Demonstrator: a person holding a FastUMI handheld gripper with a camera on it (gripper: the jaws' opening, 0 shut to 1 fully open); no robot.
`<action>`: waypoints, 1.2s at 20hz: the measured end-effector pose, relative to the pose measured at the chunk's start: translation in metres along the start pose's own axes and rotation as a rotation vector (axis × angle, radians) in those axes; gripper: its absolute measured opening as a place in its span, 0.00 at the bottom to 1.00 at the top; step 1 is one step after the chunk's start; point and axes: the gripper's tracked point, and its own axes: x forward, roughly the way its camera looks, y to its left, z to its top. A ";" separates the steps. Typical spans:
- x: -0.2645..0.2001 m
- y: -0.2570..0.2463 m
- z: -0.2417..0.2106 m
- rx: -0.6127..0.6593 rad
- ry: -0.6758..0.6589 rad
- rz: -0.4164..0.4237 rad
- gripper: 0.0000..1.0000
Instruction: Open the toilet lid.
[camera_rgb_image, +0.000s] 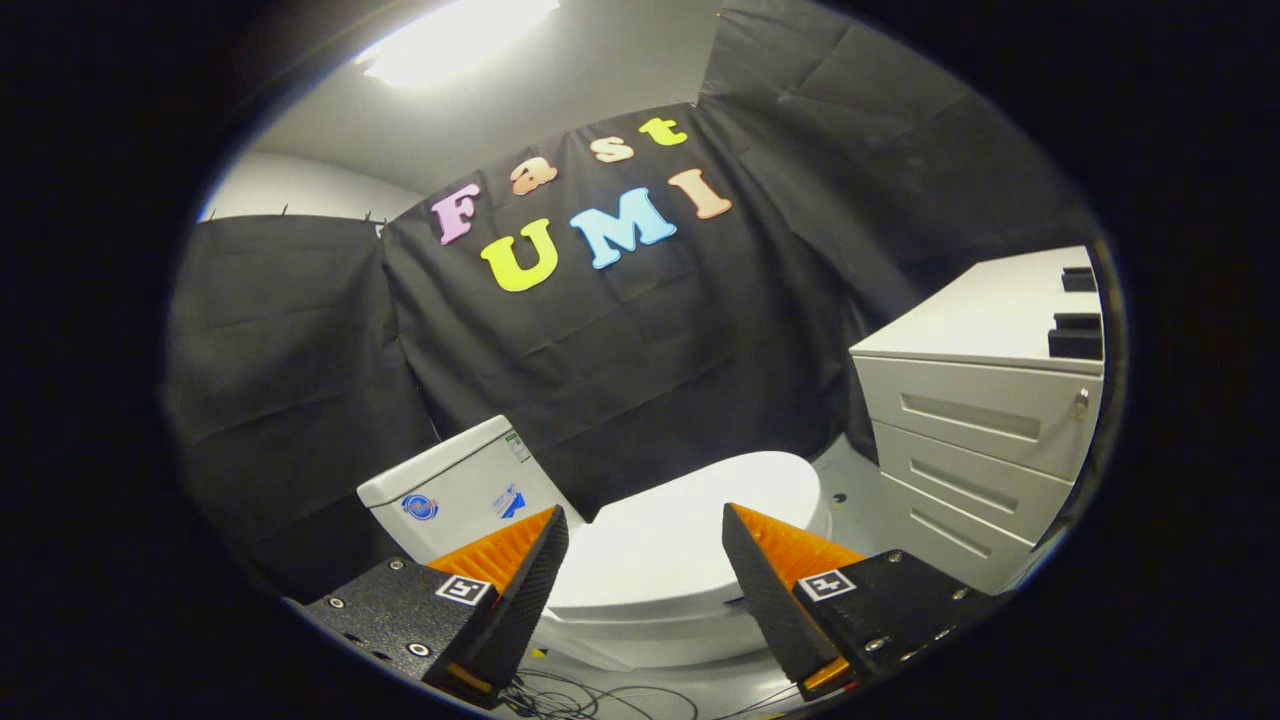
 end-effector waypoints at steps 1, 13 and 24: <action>0.003 -0.002 -0.004 0.041 0.013 -0.003 0.95; 0.018 -0.057 -0.064 0.429 0.196 -0.086 0.95; 0.048 -0.094 -0.106 0.644 0.256 -0.130 0.94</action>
